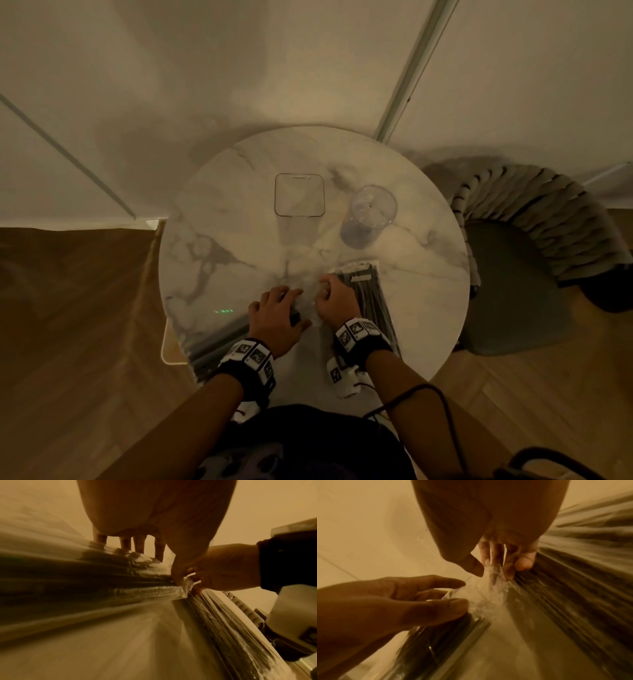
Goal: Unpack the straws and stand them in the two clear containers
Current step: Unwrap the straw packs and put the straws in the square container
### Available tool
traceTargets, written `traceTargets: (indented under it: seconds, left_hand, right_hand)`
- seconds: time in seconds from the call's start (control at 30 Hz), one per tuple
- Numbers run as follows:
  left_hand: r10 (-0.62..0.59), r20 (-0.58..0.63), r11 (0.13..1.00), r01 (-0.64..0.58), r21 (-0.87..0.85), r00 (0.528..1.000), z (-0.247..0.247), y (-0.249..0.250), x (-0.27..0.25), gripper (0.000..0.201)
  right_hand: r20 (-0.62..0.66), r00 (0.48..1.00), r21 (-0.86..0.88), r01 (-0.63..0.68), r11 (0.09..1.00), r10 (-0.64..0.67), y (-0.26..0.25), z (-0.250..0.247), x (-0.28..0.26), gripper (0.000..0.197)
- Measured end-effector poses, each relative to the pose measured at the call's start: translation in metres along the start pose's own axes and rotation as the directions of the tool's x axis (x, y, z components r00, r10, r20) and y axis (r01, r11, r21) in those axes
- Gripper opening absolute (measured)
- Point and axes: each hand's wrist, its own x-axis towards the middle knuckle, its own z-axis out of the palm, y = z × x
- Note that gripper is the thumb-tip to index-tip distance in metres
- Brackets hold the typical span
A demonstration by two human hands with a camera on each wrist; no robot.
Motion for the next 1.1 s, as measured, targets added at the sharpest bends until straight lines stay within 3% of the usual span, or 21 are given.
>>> traceTargets:
  seconds: [0.1,0.23,0.47,0.6,0.73,0.9,0.97,1.1]
  left_hand:
    - [-0.013,0.014,1.000,0.013,-0.001,1.000,0.004,0.000,0.001,0.069]
    - [0.014,0.008,1.000,-0.014,-0.024,1.000,0.005,-0.002,-0.001,0.068]
    - [0.085,0.010,0.996,-0.085,-0.019,0.996,0.005,-0.019,-0.006,0.065]
    - [0.102,0.021,0.994,-0.102,0.022,0.995,0.002,-0.022,-0.003,0.067]
    - [0.115,0.007,0.989,-0.116,0.091,0.993,0.003,-0.025,-0.003,0.085]
    - [0.141,0.040,0.984,-0.145,0.107,0.989,0.006,-0.034,-0.003,0.095]
    - [0.147,0.044,0.985,-0.150,0.081,0.988,0.005,-0.034,-0.003,0.093]
    - [0.150,0.051,0.987,-0.152,0.043,0.987,0.003,-0.033,-0.006,0.091]
  right_hand:
    - [0.032,0.999,-0.085,0.009,0.996,-0.006,-0.005,-0.002,0.003,0.031]
    - [-0.007,1.000,-0.172,-0.012,0.985,0.011,-0.006,-0.003,0.010,0.017]
    - [0.016,0.989,-0.055,-0.143,0.988,0.144,0.004,-0.002,0.020,0.024]
    - [-0.036,0.996,-0.022,-0.088,0.996,0.087,0.006,-0.003,0.011,0.024]
    - [-0.143,0.990,0.083,0.013,0.996,-0.001,0.012,-0.009,-0.004,0.028]
    - [-0.028,0.996,-0.118,0.082,0.990,-0.086,0.025,-0.008,-0.019,0.028]
    - [-0.031,0.998,-0.114,0.056,0.992,-0.060,0.026,-0.008,-0.024,0.031]
    - [-0.093,0.991,-0.043,0.097,0.994,-0.101,0.024,-0.006,-0.030,0.011]
